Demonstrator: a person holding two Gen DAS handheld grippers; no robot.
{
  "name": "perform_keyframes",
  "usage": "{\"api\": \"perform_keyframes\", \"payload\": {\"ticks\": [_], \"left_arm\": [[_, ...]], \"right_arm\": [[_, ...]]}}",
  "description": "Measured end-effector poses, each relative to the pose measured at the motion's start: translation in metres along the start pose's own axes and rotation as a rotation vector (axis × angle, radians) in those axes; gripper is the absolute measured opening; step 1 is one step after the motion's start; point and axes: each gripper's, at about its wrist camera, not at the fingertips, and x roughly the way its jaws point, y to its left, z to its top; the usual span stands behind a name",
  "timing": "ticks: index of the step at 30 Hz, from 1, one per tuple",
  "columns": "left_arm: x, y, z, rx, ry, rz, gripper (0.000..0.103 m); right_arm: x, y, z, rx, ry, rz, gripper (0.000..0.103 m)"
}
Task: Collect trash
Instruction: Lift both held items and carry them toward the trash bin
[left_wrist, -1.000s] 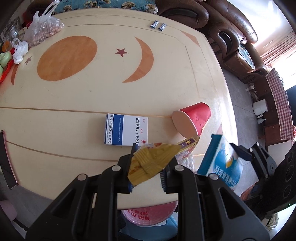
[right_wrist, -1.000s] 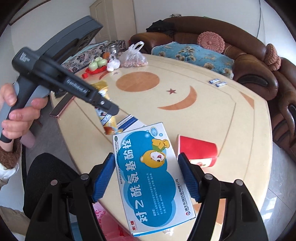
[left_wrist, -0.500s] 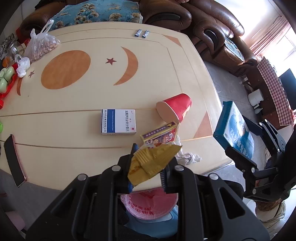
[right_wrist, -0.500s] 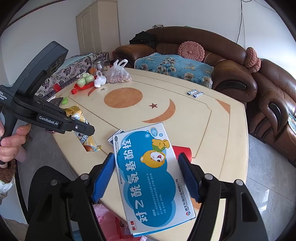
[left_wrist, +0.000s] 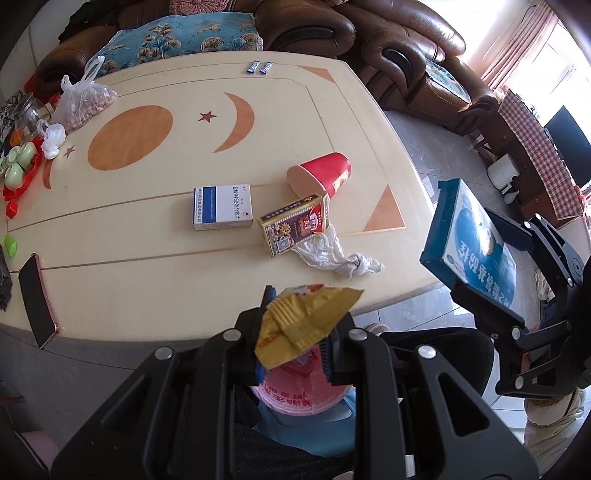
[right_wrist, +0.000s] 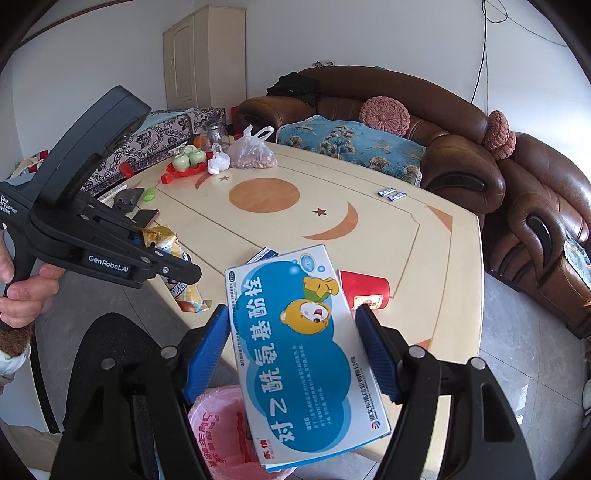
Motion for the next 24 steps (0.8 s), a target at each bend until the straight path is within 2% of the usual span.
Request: {"api": "perform_keyframes", "payload": {"ticks": [10,24], "left_arm": [[-0.002,-0.023,-0.037,0.057,0.006,0.001,0.022],[0.046,-0.033,-0.081,0.052,0.073,-0.015,0.022]], "right_arm": [[-0.014,0.022,-0.03,0.003,0.028,0.011,0.068],[0.009,0.044,-0.083,0.026,0.105,0.053,0.068]]}}
